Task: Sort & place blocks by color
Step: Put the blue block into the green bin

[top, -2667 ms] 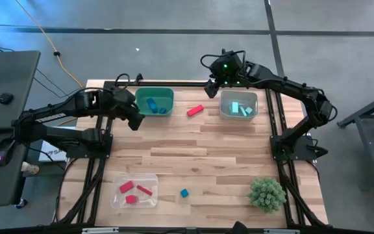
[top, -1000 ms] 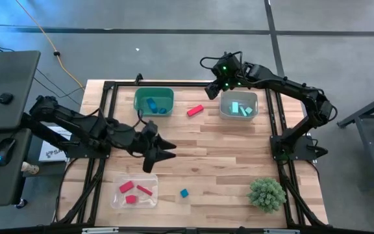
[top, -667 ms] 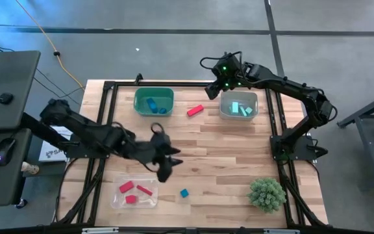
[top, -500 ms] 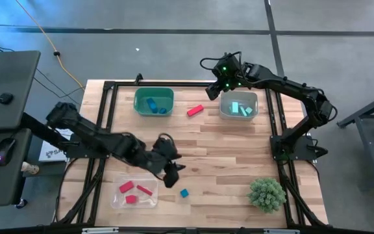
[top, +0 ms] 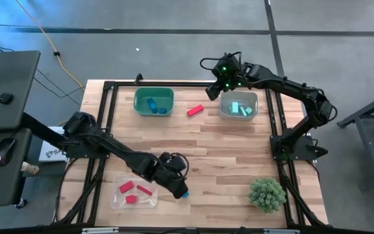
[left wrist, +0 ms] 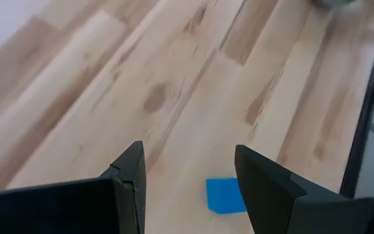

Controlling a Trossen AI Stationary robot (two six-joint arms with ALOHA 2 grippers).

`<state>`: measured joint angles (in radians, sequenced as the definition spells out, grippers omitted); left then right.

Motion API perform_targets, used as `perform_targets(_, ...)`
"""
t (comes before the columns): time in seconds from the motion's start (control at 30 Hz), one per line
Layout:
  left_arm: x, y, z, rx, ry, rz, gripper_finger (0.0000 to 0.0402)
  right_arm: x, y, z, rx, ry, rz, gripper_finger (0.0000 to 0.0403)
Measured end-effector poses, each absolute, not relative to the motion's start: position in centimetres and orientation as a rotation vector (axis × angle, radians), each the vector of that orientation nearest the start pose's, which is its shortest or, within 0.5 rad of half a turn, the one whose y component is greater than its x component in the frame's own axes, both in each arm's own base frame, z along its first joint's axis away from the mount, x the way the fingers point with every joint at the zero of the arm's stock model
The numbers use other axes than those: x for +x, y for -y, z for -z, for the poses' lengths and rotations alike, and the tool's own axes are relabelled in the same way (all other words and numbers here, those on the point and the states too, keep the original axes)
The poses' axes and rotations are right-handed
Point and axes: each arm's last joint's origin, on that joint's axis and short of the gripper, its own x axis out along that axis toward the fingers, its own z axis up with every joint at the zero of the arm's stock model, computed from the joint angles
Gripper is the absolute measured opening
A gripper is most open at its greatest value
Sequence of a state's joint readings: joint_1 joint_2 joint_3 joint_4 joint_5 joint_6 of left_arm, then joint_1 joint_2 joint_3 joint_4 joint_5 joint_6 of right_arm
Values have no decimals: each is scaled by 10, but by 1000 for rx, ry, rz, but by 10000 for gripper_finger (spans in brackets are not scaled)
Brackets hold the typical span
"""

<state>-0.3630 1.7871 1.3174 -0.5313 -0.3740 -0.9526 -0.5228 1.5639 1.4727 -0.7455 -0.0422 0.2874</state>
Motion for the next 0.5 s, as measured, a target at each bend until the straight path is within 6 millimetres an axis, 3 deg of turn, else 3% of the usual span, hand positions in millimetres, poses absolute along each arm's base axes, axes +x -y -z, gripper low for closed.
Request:
perform_targets(0.23,358,129,-201,-549,-910,-435,156,289,165,-333,502,-744,569,264)
perform_targets(0.5,355,143,-198,-571,-910,-423,156,289,165,-333,501,-744,570,264)
